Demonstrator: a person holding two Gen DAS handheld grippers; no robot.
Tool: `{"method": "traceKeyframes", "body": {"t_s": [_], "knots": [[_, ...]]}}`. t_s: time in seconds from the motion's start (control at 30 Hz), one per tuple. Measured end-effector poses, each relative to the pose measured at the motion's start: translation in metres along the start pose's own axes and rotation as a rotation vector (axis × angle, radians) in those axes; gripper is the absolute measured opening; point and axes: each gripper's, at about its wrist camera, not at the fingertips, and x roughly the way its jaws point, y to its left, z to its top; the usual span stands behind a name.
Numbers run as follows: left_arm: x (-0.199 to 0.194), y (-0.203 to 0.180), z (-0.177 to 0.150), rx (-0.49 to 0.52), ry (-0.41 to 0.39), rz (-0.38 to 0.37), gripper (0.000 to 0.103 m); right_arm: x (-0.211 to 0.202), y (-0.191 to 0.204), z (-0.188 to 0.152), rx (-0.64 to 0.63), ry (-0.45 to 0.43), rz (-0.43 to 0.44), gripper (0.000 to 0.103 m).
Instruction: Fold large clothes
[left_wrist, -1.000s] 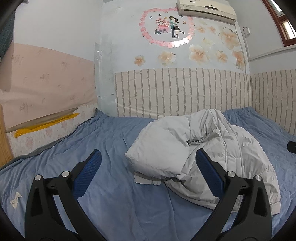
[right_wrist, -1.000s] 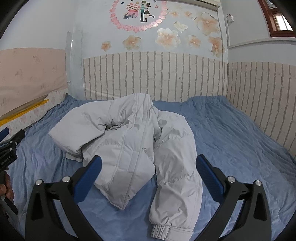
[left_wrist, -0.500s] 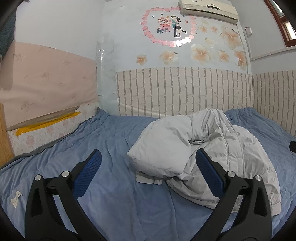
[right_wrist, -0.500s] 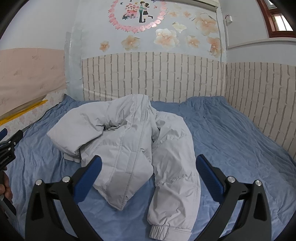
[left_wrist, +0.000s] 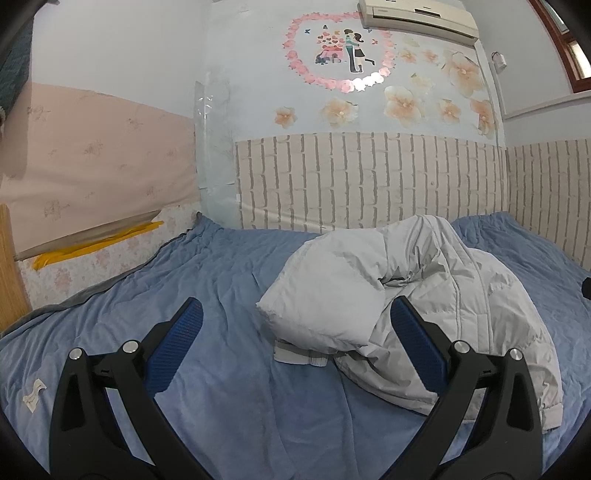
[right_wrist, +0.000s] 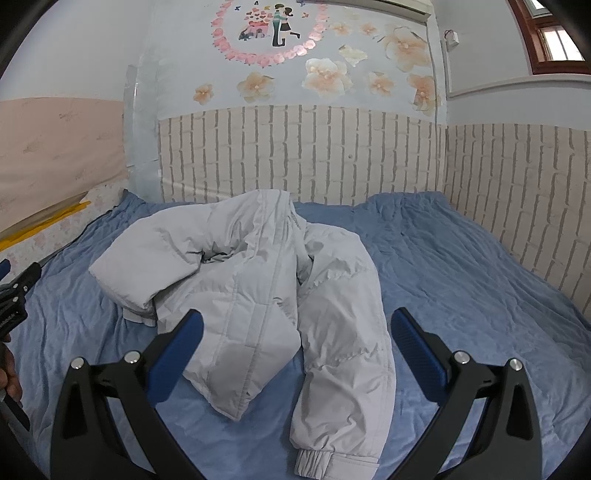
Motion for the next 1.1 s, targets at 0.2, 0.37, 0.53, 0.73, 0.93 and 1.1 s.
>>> {"method": "traceKeyframes", "body": {"t_s": [0.2, 0.37, 0.53, 0.73, 0.93, 1.1], "knots": [[0.0029, 0.0002, 0.0004, -0.003, 0.01, -0.006, 0.1, 0.0007, -0.0014, 0.0005, 0.004, 0.007, -0.011, 0.101], [0.0053, -0.0001, 0.0006, 0.0, 0.011, -0.002, 0.1, 0.0018, -0.0005, 0.0001, 0.002, 0.011, -0.014, 0.101], [0.0045, 0.0016, -0.0001, -0.012, 0.011, 0.0, 0.1, 0.0026, 0.0, 0.0004, 0.006, 0.013, -0.016, 0.101], [0.0029, 0.0022, 0.0001, -0.008, 0.008, -0.002, 0.1, 0.0018, -0.0001, 0.0013, 0.006, 0.009, -0.011, 0.101], [0.0026, 0.0018, 0.0003, -0.008, 0.009, -0.002, 0.1, 0.0025, 0.0003, 0.002, 0.005, 0.013, -0.008, 0.101], [0.0026, 0.0019, 0.0003, -0.008, 0.008, -0.002, 0.1, 0.0027, 0.0018, 0.0016, 0.004, 0.015, -0.007, 0.101]]}}
